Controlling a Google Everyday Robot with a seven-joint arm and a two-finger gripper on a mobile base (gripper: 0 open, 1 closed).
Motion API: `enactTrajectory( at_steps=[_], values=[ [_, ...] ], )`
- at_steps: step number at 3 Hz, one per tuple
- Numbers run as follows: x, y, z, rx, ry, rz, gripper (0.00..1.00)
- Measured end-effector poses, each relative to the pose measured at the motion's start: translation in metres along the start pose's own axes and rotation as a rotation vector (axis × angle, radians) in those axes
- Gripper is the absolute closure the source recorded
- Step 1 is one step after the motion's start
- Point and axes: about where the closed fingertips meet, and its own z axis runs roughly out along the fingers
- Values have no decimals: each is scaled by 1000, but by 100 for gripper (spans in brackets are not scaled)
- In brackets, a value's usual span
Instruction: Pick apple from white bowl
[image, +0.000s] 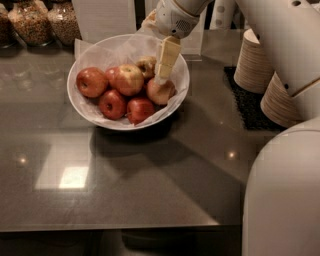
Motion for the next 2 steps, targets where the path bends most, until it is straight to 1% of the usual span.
enactTrajectory(
  at_steps=[1,2],
  values=[
    [-2,0,3,-4,-7,15,0],
    [7,0,13,-18,-12,38,0]
  ],
)
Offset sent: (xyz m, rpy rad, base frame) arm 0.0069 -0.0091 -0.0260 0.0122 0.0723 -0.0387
